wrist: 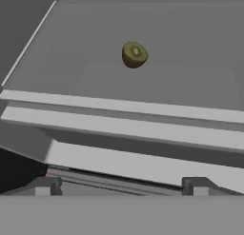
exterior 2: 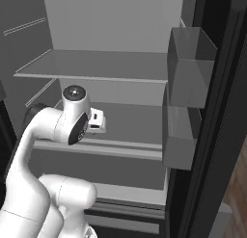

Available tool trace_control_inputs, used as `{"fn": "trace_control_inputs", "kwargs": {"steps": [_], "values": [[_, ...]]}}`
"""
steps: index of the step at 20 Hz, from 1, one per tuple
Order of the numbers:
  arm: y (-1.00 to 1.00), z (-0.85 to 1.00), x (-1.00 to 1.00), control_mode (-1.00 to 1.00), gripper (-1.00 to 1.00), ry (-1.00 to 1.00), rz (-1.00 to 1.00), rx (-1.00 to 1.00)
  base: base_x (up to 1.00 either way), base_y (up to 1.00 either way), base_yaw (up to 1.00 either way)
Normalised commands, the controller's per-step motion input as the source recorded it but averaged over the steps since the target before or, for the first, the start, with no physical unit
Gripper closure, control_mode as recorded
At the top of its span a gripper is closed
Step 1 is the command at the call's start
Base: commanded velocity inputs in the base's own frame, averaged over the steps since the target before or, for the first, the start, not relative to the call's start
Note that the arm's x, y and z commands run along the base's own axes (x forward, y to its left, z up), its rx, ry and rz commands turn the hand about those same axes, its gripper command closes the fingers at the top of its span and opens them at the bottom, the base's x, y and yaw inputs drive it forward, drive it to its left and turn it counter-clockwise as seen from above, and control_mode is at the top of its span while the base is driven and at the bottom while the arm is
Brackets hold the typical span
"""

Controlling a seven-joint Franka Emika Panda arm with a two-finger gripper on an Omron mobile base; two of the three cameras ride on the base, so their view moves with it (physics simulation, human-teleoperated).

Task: Open the fridge, remove the kiwi, carrot, and steak, and place them on any counter.

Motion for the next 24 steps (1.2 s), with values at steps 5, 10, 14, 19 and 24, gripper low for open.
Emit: {"fn": "trace_control_inputs", "kwargs": {"steps": [5,10,14,19,24], "values": [[0.0,-0.29,0.61,-1.0,-1.0,0.04,-0.08,0.02,0.0,0.0,0.0],[0.0,-0.26,0.56,-1.0,-1.0,0.03,-0.08,0.0,0.0,0.0,0.0],[0.0,-0.17,0.43,-1.0,-1.0,0.01,-0.05,0.0,0.0,0.0,0.0],[0.02,-0.18,0.21,-1.0,-1.0,0.01,-0.01,0.0,0.0,0.0,0.0],[0.25,-0.26,0.0,-1.0,-1.0,0.0,0.01,0.0,0.0,0.0,0.0]]}}
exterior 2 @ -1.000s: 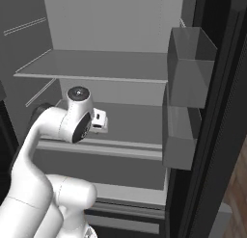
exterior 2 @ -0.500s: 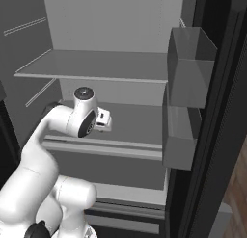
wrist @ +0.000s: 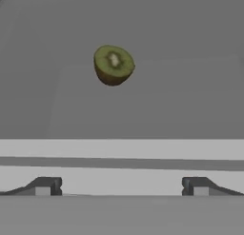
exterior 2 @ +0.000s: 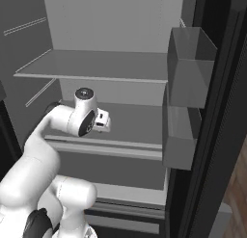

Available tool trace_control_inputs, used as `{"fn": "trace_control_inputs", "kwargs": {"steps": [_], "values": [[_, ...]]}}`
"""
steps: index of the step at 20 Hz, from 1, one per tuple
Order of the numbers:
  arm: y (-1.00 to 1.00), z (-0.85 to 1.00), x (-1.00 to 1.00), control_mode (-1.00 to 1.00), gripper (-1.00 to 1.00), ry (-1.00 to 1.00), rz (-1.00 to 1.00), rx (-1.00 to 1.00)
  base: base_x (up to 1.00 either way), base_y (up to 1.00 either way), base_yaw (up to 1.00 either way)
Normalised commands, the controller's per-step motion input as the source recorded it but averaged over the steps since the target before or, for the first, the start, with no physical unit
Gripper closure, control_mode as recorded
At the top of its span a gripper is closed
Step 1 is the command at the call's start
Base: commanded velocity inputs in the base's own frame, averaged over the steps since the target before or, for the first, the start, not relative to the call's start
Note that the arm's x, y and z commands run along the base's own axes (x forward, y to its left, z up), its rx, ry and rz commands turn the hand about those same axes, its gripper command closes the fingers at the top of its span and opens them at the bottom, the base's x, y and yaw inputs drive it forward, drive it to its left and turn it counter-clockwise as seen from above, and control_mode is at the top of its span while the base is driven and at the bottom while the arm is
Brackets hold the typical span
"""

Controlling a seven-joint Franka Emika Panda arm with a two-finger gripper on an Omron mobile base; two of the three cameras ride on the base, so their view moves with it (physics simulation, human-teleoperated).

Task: Open the fridge, remove the kiwi, carrot, and steak, and place them on any counter.

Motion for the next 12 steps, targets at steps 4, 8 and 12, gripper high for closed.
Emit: {"fn": "trace_control_inputs", "kwargs": {"steps": [4,8,12], "values": [[0.35,-0.23,0.23,-1.0,-1.0,0.0,0.02,0.0,0.0,0.0,0.0],[0.16,-0.13,0.4,-1.0,-1.0,0.01,0.0,0.01,0.0,0.0,0.0],[0.01,-0.12,0.31,-1.0,-1.0,0.07,0.0,0.0,0.0,0.0,0.0]]}}
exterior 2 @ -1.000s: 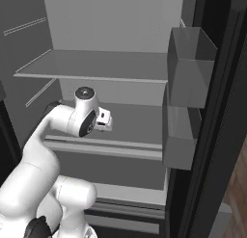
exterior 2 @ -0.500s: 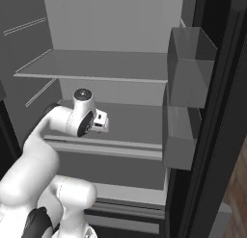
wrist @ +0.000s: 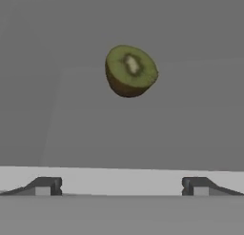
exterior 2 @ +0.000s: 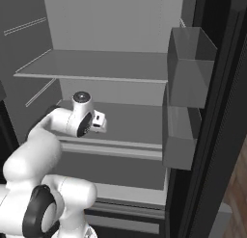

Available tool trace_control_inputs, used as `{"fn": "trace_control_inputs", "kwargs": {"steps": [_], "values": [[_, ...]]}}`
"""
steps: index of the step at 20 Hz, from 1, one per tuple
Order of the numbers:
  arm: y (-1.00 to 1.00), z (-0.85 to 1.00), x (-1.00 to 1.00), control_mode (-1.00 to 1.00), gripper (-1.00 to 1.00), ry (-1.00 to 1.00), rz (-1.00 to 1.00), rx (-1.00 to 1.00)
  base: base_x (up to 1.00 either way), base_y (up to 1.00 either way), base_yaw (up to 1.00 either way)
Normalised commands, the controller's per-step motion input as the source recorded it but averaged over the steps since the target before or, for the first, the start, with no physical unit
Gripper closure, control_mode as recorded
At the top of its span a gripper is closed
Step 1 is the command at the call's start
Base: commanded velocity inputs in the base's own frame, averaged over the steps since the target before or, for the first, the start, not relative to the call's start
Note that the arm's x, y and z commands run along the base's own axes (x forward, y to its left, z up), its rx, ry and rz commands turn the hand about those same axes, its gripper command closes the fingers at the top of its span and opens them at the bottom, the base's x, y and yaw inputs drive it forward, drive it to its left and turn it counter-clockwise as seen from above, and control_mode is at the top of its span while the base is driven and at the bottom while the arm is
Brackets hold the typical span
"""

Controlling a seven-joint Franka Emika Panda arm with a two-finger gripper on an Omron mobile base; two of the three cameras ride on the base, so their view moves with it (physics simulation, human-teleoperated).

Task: Open the fridge, remove the kiwi, carrot, and steak, and place them on any counter.

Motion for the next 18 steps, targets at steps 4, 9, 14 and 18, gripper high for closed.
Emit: {"fn": "trace_control_inputs", "kwargs": {"steps": [4,9,14,18], "values": [[0.07,-0.05,0.36,-1.0,-1.0,0.06,0.0,0.0,0.0,0.0,0.0],[0.04,0.0,0.35,-1.0,-1.0,0.03,0.0,0.0,0.0,0.0,0.0],[0.0,-0.06,0.29,-1.0,-1.0,0.02,0.0,0.0,0.0,0.0,0.0],[0.0,-0.16,0.13,-1.0,-1.0,0.04,0.0,0.0,0.0,0.0,0.0]]}}
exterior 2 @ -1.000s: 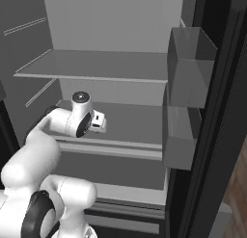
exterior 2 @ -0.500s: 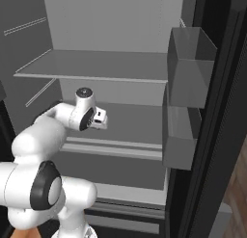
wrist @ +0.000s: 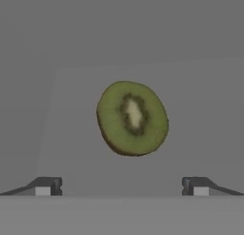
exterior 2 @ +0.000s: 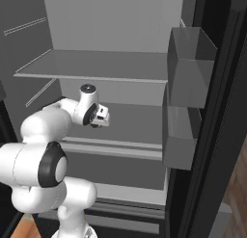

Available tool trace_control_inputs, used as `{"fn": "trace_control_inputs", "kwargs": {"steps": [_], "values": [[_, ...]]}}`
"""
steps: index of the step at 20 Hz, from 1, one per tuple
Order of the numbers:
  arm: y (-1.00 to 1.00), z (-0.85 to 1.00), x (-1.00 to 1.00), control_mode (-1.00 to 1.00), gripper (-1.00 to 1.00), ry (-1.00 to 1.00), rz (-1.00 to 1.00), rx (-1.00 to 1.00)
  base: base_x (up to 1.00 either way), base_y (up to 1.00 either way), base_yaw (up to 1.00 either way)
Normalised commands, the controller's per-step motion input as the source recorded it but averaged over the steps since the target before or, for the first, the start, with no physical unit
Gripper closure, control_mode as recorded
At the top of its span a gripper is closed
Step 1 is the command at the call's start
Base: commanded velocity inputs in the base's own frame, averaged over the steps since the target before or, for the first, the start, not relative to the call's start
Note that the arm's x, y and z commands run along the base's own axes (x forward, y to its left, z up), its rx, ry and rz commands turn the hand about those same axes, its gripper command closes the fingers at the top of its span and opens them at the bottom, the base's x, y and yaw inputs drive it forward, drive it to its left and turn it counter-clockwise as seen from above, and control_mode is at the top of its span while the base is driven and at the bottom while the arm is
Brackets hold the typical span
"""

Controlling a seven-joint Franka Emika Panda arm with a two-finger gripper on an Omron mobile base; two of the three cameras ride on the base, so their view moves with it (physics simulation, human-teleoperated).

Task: Open the fridge, remove the kiwi, carrot, and steak, and place them on any counter.

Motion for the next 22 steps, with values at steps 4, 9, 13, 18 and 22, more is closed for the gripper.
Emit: {"fn": "trace_control_inputs", "kwargs": {"steps": [4,9,13,18,22], "values": [[0.0,-0.14,0.11,-1.0,-1.0,0.04,0.0,0.0,0.0,0.0,0.0],[0.0,-0.13,0.22,-1.0,-1.0,0.02,0.0,0.0,0.0,0.0,0.0],[0.0,-0.17,0.15,-1.0,-1.0,0.0,0.0,0.0,0.0,0.0,0.0],[0.0,-0.18,0.13,-1.0,-1.0,0.0,0.0,0.0,0.0,0.0,0.0],[0.0,-0.16,0.16,-1.0,-1.0,0.0,0.0,0.0,0.0,0.0,0.0]]}}
